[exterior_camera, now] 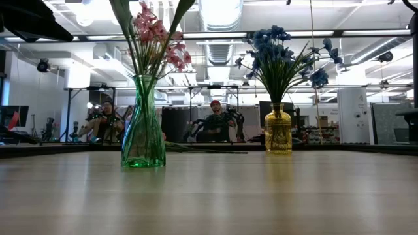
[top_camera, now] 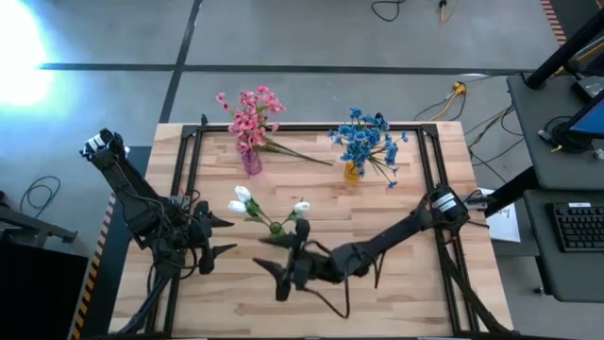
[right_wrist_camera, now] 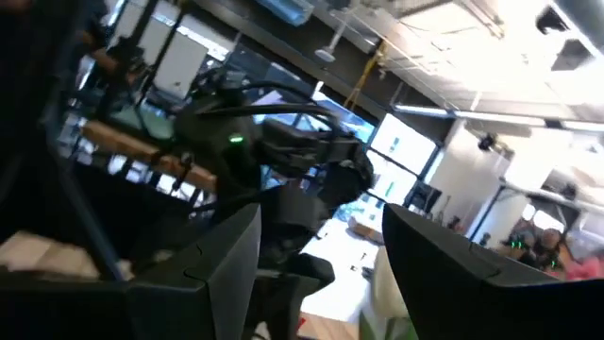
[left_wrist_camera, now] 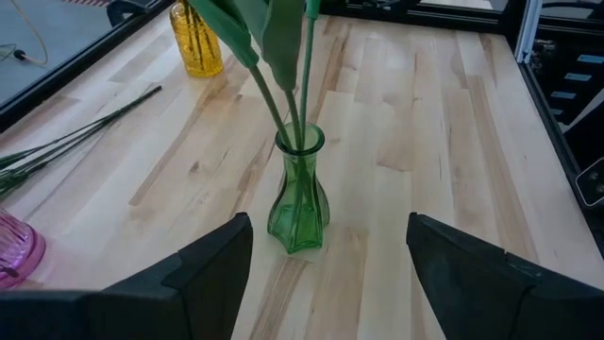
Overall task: Sort flowers into vase by color
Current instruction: Put the pink flowers into the pink vase
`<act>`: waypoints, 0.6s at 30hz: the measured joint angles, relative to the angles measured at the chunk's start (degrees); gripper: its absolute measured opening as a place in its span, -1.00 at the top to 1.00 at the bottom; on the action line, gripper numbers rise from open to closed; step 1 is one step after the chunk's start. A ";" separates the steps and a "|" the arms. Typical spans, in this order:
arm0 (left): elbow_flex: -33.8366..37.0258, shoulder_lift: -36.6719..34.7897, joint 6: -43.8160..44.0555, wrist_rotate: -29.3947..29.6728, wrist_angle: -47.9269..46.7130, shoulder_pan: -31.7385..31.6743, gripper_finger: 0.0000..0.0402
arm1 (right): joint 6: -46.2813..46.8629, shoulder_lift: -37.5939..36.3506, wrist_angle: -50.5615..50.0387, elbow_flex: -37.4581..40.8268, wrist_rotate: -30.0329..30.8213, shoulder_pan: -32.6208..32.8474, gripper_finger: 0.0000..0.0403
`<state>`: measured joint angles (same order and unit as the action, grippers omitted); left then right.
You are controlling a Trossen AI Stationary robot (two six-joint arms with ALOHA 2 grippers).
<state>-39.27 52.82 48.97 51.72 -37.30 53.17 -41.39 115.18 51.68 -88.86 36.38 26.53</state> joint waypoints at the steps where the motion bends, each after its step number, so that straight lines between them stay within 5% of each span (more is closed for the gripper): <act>1: 0.00 0.00 0.00 0.00 -0.02 -0.02 -0.33 | -1.19 0.00 -0.29 0.00 0.08 0.79 -0.07; 10: 0.00 0.04 0.00 0.00 -0.06 0.00 -0.33 | -16.74 0.00 -1.45 0.00 -0.15 4.96 -0.07; 18: 0.00 0.07 -0.26 0.00 -0.34 0.00 -0.33 | -28.44 -0.07 -5.23 0.00 5.68 5.46 -0.07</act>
<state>-39.27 52.88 48.71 51.72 -37.64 53.16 -69.83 115.11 46.45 -88.86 42.06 31.99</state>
